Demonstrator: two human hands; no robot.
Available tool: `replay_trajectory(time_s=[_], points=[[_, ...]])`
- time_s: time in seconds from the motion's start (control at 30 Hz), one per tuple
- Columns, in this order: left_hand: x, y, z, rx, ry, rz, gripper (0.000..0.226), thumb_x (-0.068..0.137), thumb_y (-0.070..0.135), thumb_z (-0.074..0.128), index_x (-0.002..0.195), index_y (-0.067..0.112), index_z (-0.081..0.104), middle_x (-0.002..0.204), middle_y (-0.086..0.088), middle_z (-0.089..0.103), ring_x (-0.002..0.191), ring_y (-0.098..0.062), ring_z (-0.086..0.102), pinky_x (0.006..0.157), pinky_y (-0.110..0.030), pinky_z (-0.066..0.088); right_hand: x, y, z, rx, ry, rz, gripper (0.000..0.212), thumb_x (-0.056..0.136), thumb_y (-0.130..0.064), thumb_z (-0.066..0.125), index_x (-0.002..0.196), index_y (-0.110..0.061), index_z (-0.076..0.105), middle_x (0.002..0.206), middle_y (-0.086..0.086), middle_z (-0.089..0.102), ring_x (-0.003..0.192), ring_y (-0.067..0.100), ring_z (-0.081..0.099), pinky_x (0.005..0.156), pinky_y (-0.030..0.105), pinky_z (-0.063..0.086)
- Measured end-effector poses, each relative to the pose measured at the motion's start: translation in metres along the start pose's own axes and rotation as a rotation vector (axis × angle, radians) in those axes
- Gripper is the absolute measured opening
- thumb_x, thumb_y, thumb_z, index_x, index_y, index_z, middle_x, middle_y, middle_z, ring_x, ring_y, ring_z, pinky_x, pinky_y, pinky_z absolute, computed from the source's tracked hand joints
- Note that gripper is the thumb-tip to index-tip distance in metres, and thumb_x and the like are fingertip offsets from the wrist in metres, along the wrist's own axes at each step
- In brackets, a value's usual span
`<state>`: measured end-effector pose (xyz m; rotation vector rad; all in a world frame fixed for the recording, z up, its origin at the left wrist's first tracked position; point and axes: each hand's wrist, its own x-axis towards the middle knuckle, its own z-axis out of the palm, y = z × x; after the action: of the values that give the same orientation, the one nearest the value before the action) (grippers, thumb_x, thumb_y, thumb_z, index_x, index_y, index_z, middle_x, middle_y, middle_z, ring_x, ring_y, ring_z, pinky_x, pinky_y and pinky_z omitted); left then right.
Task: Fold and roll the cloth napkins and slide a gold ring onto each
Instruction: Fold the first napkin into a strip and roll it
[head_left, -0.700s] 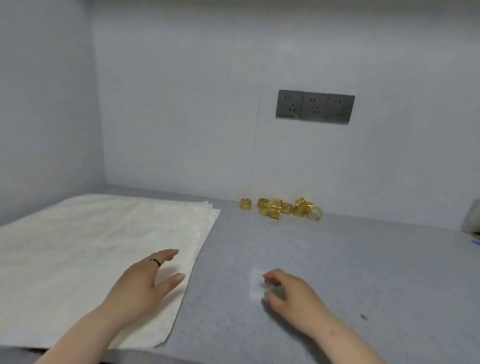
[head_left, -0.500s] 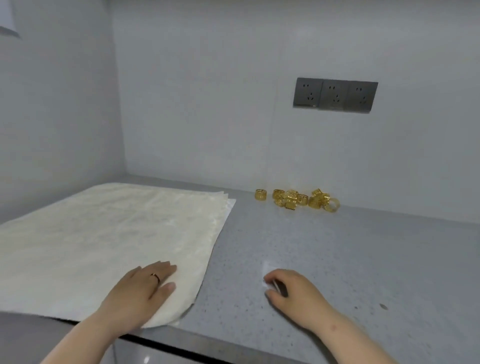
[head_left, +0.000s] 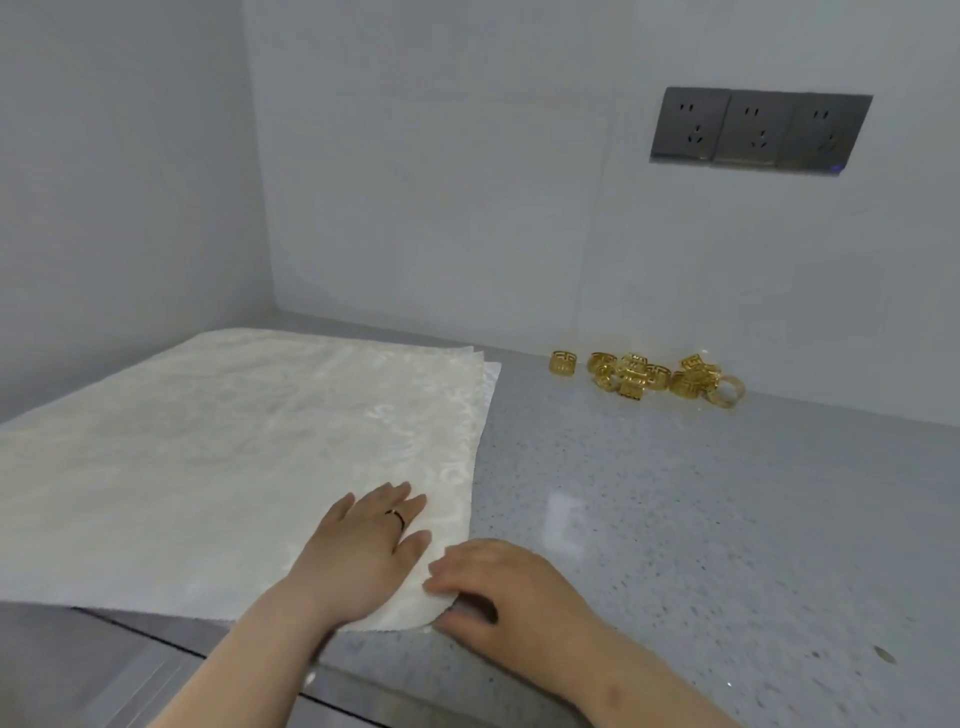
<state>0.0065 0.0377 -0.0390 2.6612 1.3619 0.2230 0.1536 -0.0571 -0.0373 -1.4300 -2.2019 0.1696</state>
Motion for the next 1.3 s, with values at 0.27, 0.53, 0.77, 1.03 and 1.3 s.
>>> replay_trajectory(time_s=[0.27, 0.53, 0.77, 1.03, 1.3], points=[[-0.019, -0.003, -0.019, -0.634, 0.098, 0.011, 0.089, 0.034, 0.099, 0.020, 0.091, 0.039, 0.054, 0.102, 0.025, 0.054, 0.098, 0.010, 0.050, 0.080, 0.006, 0.027, 0.002, -0.003, -0.007, 0.151, 0.098, 0.105, 0.031, 0.093, -0.029, 0.047, 0.114, -0.016, 0.066, 0.117, -0.004, 0.065, 0.109, 0.006, 0.054, 0.093, 0.008, 0.035], [-0.038, -0.012, -0.059, -0.074, 0.106, 0.112, 0.047, 0.074, 0.061, 0.051, 0.118, 0.043, 0.051, 0.121, 0.027, 0.052, 0.115, 0.003, 0.048, 0.084, -0.009, 0.034, 0.000, -0.007, -0.045, 0.362, 0.344, 0.361, 0.021, 0.094, -0.016, 0.048, 0.084, -0.024, 0.064, 0.079, -0.022, 0.058, 0.075, -0.019, 0.051, 0.070, 0.001, 0.038], [-0.044, -0.008, -0.074, 0.130, 0.121, -0.047, 0.008, 0.089, 0.039, 0.048, 0.095, 0.036, 0.052, 0.104, 0.013, 0.060, 0.103, -0.009, 0.056, 0.061, -0.013, 0.035, -0.063, -0.004, -0.101, 0.260, 0.824, 0.466, 0.026, 0.095, -0.020, 0.045, 0.071, -0.030, 0.052, 0.076, -0.008, 0.057, 0.074, 0.008, 0.051, 0.061, 0.017, 0.037], [-0.021, 0.033, -0.038, -0.151, -0.026, 0.142, 0.028, 0.093, 0.041, 0.039, 0.105, 0.023, 0.057, 0.117, 0.004, 0.060, 0.107, -0.011, 0.054, 0.080, -0.017, 0.039, -0.139, 0.037, -0.118, 0.069, 0.586, 0.759, 0.033, 0.094, -0.009, 0.043, 0.062, -0.016, 0.041, 0.060, -0.002, 0.045, 0.055, 0.006, 0.040, 0.053, 0.014, 0.033], [-0.003, 0.064, -0.021, -0.072, -0.060, 0.206, 0.038, 0.097, 0.037, 0.038, 0.132, 0.022, 0.044, 0.135, 0.008, 0.049, 0.122, -0.009, 0.047, 0.094, -0.016, 0.035, -0.162, 0.059, -0.114, -0.147, 0.277, 0.828, 0.033, 0.096, -0.022, 0.040, 0.064, -0.025, 0.036, 0.064, -0.010, 0.044, 0.060, 0.005, 0.039, 0.053, 0.016, 0.029]])
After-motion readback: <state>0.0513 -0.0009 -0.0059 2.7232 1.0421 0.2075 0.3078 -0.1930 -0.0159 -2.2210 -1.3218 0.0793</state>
